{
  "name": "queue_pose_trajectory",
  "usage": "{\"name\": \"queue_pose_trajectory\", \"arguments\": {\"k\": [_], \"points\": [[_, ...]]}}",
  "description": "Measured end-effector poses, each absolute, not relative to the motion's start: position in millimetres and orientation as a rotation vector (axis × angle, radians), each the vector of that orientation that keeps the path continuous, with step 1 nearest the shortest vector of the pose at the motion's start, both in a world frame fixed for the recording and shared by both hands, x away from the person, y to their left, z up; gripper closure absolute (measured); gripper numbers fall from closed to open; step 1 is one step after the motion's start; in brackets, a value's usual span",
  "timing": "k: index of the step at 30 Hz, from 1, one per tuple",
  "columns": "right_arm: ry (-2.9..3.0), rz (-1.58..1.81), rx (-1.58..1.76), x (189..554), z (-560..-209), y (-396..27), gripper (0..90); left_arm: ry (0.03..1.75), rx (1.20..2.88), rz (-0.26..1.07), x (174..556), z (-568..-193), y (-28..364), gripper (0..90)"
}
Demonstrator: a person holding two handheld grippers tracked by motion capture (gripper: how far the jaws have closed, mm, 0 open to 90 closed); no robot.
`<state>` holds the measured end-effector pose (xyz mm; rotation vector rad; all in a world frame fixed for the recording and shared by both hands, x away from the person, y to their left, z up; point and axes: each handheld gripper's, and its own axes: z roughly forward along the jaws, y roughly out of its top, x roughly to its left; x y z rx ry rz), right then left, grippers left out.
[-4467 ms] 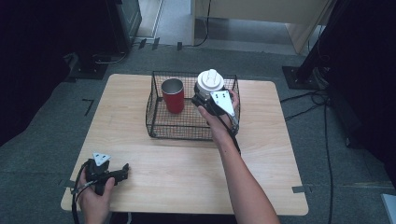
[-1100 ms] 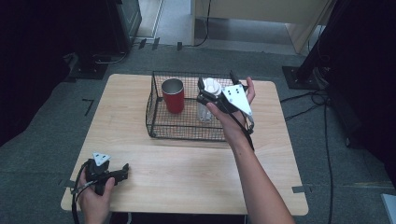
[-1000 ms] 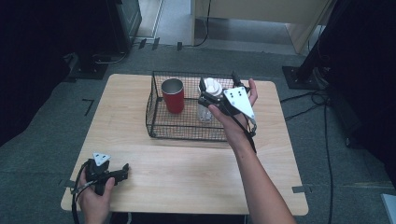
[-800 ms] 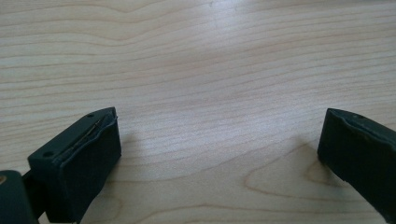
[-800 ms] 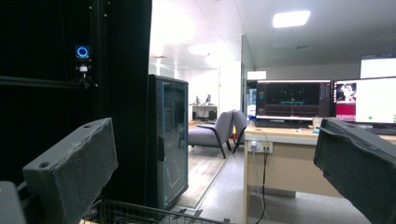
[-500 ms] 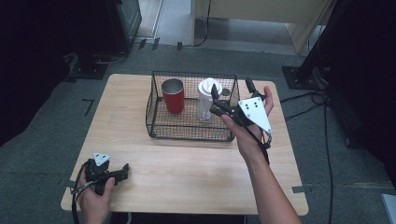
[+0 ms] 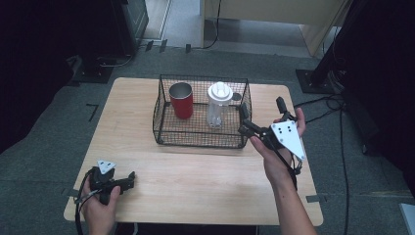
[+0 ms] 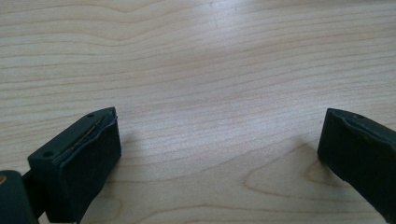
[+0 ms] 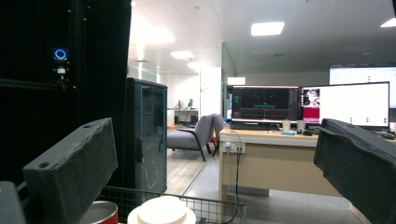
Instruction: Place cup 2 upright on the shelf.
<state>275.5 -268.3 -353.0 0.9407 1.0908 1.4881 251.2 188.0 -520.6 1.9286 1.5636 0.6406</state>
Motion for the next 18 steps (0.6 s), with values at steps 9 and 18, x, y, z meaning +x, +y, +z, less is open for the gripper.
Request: {"name": "queue_pose_trajectory", "arguments": {"k": [9, 18], "points": [[1.079, 1.472, 0.962, 256.5, -366.3, -289.7, 0.0, 1.564, 1.927, 0.642, 251.2, -520.7, 187.9, 0.0], [1.074, 1.433, 1.004, 242.0, -387.5, -310.8, 0.0, 1.564, 1.925, 0.642, 251.3, -520.9, 187.8, 0.0]]}}
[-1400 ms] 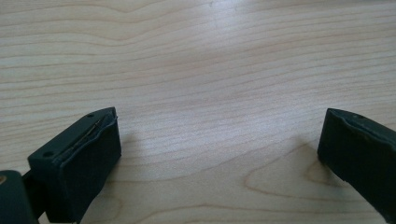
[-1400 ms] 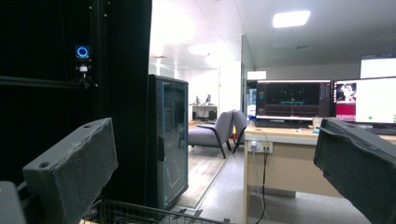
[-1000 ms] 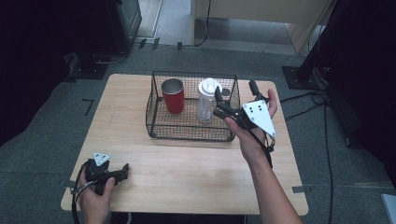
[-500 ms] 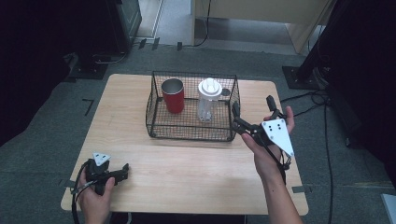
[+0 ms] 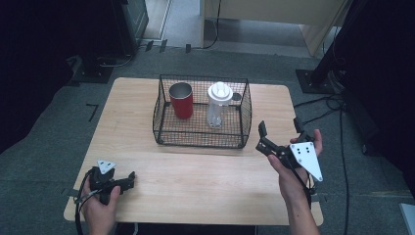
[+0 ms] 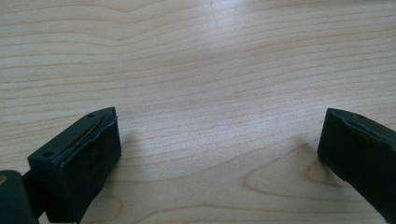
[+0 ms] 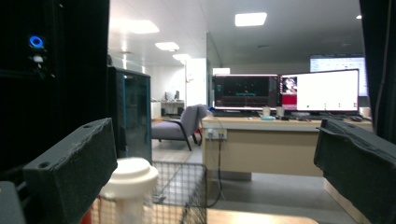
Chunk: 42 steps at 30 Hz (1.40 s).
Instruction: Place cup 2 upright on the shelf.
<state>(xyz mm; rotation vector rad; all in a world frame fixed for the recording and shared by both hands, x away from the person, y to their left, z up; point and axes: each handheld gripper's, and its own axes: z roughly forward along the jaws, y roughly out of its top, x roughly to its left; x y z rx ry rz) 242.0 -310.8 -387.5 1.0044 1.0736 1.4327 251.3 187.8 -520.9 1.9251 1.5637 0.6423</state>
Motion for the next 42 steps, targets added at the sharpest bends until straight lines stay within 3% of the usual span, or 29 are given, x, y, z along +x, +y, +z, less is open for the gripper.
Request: {"name": "queue_pose_trajectory", "arguments": {"k": [30, 42], "points": [[1.277, 1.135, 1.254, 205.9, -495.8, -369.5, 0.0, 1.563, 1.926, 0.643, 251.3, -520.8, 187.8, 0.0], [1.393, 1.011, 1.341, 190.8, -522.3, -387.9, 0.0, 1.56, 1.93, 0.639, 251.5, -520.7, 187.2, 0.0]]}}
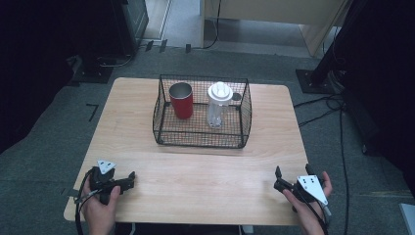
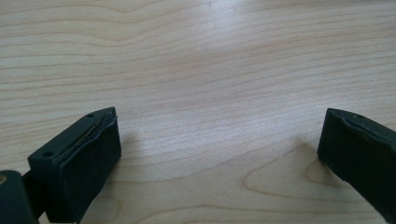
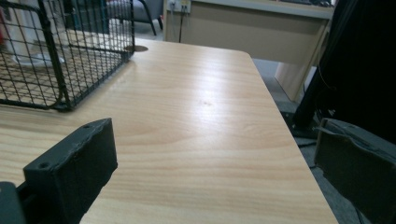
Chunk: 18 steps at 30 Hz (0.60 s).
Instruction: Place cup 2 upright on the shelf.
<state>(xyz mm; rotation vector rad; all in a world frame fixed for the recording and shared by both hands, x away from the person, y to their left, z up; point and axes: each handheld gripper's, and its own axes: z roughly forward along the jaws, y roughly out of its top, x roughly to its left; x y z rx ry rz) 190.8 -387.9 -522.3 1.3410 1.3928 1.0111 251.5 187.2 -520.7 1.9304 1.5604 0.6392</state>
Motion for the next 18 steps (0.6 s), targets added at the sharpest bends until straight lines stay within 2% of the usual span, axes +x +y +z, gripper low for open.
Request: {"name": "queue_pose_trajectory", "arguments": {"k": [8, 18], "points": [[1.436, 0.965, 1.361, 180.0, -522.3, -395.1, 0.0, 1.557, 1.929, 0.64, 251.5, -520.9, 186.7, 0.0], [1.603, 0.922, 1.524, 187.6, -522.0, -401.8, 0.7, 1.557, 1.931, 0.639, 251.2, -520.8, 186.7, 0.0]]}}
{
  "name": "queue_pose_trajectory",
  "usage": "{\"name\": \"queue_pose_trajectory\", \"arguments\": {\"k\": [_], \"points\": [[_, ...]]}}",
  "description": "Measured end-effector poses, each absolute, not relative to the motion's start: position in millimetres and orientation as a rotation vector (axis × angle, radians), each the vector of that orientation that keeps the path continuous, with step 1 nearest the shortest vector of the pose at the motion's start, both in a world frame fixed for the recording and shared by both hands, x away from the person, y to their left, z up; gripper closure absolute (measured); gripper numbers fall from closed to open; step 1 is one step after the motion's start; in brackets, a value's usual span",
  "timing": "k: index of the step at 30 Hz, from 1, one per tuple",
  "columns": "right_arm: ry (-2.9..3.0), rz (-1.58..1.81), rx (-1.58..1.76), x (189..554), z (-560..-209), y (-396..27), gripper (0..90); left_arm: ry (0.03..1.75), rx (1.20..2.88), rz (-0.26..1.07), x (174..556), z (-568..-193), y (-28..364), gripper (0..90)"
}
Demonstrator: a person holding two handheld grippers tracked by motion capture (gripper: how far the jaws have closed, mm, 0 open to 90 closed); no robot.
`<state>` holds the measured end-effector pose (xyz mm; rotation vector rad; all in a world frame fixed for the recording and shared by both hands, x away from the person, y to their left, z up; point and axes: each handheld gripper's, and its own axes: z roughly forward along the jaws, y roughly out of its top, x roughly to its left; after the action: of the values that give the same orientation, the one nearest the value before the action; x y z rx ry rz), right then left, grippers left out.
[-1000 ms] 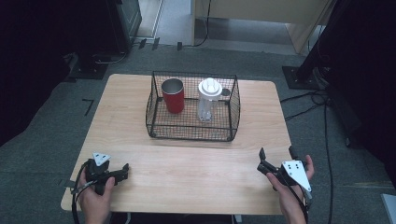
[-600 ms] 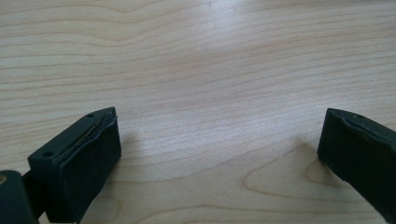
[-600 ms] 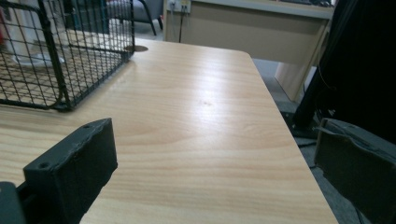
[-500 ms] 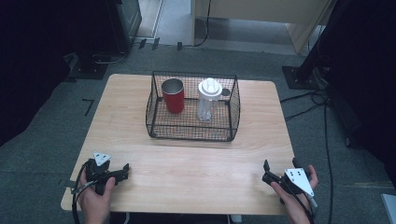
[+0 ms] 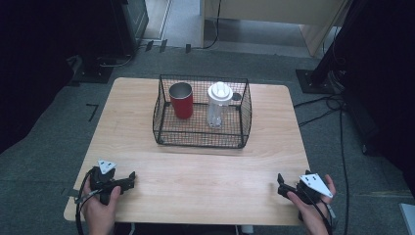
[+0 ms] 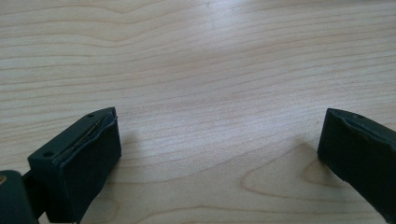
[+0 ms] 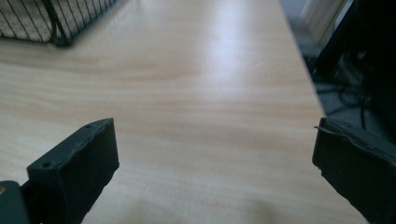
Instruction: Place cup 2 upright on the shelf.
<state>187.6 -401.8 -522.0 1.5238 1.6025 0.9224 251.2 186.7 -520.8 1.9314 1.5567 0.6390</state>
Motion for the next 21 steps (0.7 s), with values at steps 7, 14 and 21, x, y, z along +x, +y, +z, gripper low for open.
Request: {"name": "queue_pose_trajectory", "arguments": {"k": [7, 14, 21], "points": [[1.779, 0.799, 1.642, 201.2, -526.4, -399.4, 0.7, 1.557, 1.931, 0.638, 250.8, -520.8, 186.4, 0.0], [1.842, 0.804, 1.696, 205.7, -528.4, -400.3, 0.5, 1.557, 1.933, 0.638, 250.8, -520.7, 186.4, 0.0], [1.851, 0.804, 1.692, 206.2, -528.7, -400.2, 0.0, 1.558, 1.933, 0.638, 250.7, -520.7, 186.5, 0.0]]}}
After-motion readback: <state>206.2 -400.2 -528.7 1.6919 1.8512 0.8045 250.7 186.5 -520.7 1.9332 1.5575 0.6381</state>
